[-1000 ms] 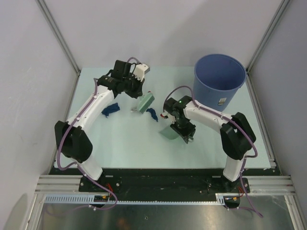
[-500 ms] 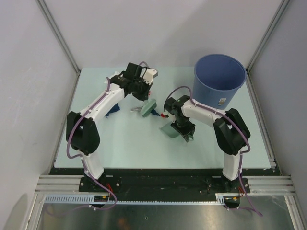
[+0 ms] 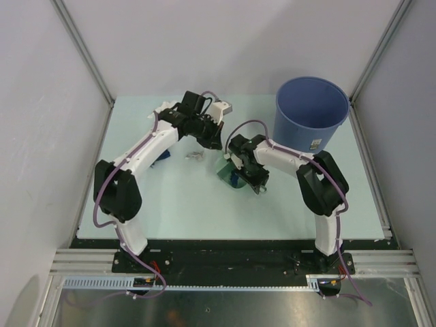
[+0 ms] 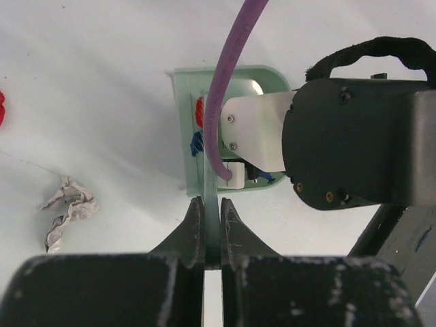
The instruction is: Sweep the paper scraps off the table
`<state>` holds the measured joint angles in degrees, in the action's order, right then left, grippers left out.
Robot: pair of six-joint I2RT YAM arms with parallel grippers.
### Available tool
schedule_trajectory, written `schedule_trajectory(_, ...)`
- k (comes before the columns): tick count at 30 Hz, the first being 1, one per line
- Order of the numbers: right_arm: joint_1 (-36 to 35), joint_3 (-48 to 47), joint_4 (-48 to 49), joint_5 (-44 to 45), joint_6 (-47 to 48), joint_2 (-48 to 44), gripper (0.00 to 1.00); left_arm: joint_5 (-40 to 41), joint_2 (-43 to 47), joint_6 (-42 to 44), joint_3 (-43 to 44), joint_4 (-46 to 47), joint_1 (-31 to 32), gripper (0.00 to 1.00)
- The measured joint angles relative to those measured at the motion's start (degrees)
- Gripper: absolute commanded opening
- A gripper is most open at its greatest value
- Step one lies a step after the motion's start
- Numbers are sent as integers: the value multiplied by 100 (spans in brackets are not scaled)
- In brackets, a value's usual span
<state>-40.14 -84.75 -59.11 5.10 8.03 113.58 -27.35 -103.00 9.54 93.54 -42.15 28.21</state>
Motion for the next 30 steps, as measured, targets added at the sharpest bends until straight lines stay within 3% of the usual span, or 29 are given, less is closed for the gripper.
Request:
schedule_trajectory(20, 162, 658, 957, -450, 205, -994, 0, 509, 1491, 214, 57, -791, -422, 1)
schedule_trajectory(25, 162, 579, 527, -361, 96, -1388, 0, 968, 1679, 374, 227, -861, -909, 0)
schedule_trajectory(30, 164, -431, -494, -179, -28, -1578, 0, 1311, 1788, 518, 170, -857, -1307, 0)
